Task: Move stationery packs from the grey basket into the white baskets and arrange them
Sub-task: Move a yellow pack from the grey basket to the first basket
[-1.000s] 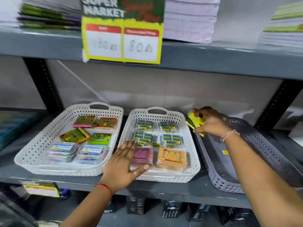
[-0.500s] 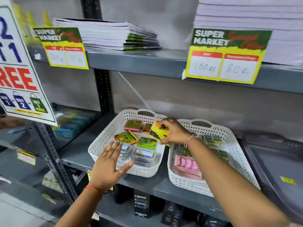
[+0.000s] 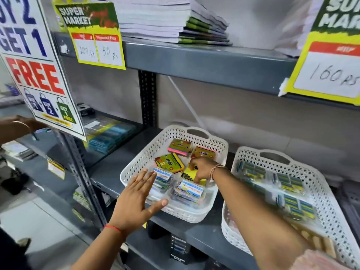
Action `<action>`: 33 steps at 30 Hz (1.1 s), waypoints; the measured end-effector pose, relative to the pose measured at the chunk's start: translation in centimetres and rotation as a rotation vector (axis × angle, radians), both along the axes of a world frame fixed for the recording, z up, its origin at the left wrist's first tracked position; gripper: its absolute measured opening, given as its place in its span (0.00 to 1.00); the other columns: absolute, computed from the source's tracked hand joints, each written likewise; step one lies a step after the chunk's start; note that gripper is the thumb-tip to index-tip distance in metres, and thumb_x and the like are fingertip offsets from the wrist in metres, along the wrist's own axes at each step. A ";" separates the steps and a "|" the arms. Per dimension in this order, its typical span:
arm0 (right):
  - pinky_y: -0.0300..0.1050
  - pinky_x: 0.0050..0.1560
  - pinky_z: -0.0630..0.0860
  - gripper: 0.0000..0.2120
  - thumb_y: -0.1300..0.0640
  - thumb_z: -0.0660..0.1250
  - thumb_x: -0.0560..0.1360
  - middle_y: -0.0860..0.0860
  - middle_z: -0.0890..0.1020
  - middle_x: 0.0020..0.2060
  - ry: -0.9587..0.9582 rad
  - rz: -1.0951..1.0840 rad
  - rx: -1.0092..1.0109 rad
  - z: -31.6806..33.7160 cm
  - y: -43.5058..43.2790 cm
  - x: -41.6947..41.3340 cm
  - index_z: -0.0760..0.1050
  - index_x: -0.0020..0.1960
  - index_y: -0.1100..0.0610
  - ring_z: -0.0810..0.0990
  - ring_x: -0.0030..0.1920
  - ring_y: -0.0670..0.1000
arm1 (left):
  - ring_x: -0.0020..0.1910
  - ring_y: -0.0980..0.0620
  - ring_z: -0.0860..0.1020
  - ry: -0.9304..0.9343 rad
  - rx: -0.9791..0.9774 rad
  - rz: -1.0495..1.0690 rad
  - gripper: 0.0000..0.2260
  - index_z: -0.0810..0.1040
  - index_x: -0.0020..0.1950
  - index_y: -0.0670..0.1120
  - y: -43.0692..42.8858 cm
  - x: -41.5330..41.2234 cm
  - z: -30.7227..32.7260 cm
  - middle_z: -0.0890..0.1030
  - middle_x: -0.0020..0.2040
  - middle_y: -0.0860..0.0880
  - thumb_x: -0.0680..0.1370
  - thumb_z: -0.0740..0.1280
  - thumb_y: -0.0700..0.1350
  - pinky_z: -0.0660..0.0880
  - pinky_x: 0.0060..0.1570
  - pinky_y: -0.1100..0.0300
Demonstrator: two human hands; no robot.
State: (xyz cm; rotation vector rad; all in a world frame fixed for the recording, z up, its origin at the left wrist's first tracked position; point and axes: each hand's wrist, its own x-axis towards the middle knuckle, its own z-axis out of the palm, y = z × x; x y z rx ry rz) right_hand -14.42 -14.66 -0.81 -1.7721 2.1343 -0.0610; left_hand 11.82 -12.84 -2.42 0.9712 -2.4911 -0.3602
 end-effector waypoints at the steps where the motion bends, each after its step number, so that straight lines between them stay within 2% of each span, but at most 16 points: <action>1: 0.42 0.45 0.72 0.25 0.59 0.75 0.62 0.55 0.77 0.58 0.000 0.003 0.005 0.0 -0.1 -0.1 0.74 0.57 0.55 0.77 0.54 0.56 | 0.74 0.54 0.45 -0.004 -0.005 -0.001 0.47 0.54 0.73 0.48 0.0 0.0 0.0 0.55 0.74 0.50 0.64 0.41 0.77 0.40 0.72 0.63; 4: 0.43 0.48 0.73 0.26 0.59 0.76 0.62 0.55 0.76 0.59 0.003 0.015 0.021 -0.1 -0.3 -0.2 0.74 0.58 0.56 0.76 0.56 0.57 | 0.74 0.54 0.45 0.001 -0.011 -0.002 0.46 0.55 0.73 0.48 0.0 0.0 0.1 0.56 0.74 0.50 0.65 0.42 0.77 0.38 0.71 0.65; 7: 0.41 0.48 0.70 0.26 0.60 0.76 0.64 0.56 0.75 0.61 -0.013 0.014 0.018 -0.2 -0.2 -0.3 0.73 0.60 0.57 0.75 0.58 0.57 | 0.73 0.56 0.44 -0.013 -0.005 0.002 0.47 0.54 0.73 0.48 0.1 0.0 0.2 0.56 0.75 0.50 0.64 0.41 0.77 0.40 0.71 0.63; 11: 0.42 0.52 0.72 0.26 0.61 0.75 0.65 0.57 0.75 0.62 -0.016 0.015 0.003 -0.2 0.3 -0.2 0.72 0.61 0.57 0.74 0.58 0.57 | 0.72 0.57 0.43 -0.032 0.003 0.020 0.49 0.54 0.73 0.48 0.4 0.0 0.6 0.56 0.75 0.49 0.62 0.39 0.78 0.40 0.71 0.63; 17: 0.43 0.49 0.71 0.29 0.58 0.77 0.63 0.58 0.75 0.61 -0.009 0.008 -0.014 0.1 0.5 -0.1 0.70 0.61 0.58 0.75 0.55 0.57 | 0.71 0.59 0.40 -0.039 0.002 0.026 0.43 0.52 0.74 0.49 0.3 -0.1 0.6 0.53 0.76 0.50 0.65 0.47 0.73 0.36 0.69 0.66; 20: 0.46 0.56 0.74 0.34 0.56 0.78 0.63 0.58 0.74 0.63 -0.017 -0.015 -0.034 0.3 0.7 -0.2 0.68 0.64 0.57 0.75 0.58 0.57 | 0.72 0.58 0.39 -0.058 -0.017 0.004 0.43 0.50 0.74 0.50 0.0 0.1 0.5 0.51 0.76 0.51 0.65 0.46 0.72 0.35 0.69 0.66; 24: 0.48 0.59 0.74 0.33 0.54 0.77 0.63 0.58 0.75 0.63 -0.062 -0.055 -0.052 0.7 1.0 -0.3 0.67 0.64 0.57 0.75 0.60 0.58 | 0.73 0.57 0.41 -0.022 -0.010 -0.047 0.42 0.48 0.74 0.51 -0.3 0.3 0.3 0.51 0.75 0.53 0.66 0.46 0.72 0.38 0.71 0.64; 27: 0.46 0.65 0.70 0.34 0.51 0.75 0.66 0.57 0.73 0.66 -0.129 -0.079 -0.136 1.1 0.8 0.3 0.67 0.67 0.59 0.72 0.65 0.56 | 0.73 0.59 0.42 0.048 0.024 -0.072 0.39 0.46 0.72 0.53 -0.8 0.8 0.4 0.52 0.75 0.55 0.66 0.47 0.71 0.39 0.71 0.66; 30: 0.44 0.61 0.70 0.28 0.50 0.73 0.69 0.57 0.76 0.63 -0.174 -0.069 -0.251 1.2 -0.5 1.8 0.71 0.64 0.61 0.74 0.63 0.56 | 0.74 0.55 0.44 0.077 -0.005 -0.070 0.39 0.49 0.72 0.52 -1.4 1.3 0.3 0.53 0.74 0.54 0.67 0.48 0.71 0.39 0.71 0.67; 33: 0.43 0.52 0.71 0.22 0.46 0.70 0.70 0.58 0.79 0.58 -0.161 -0.081 -0.253 0.9 -2.7 3.2 0.74 0.57 0.60 0.76 0.59 0.58 | 0.74 0.46 0.49 0.086 -0.058 -0.098 0.39 0.56 0.72 0.47 -1.7 1.4 0.0 0.57 0.73 0.50 0.69 0.46 0.72 0.40 0.71 0.67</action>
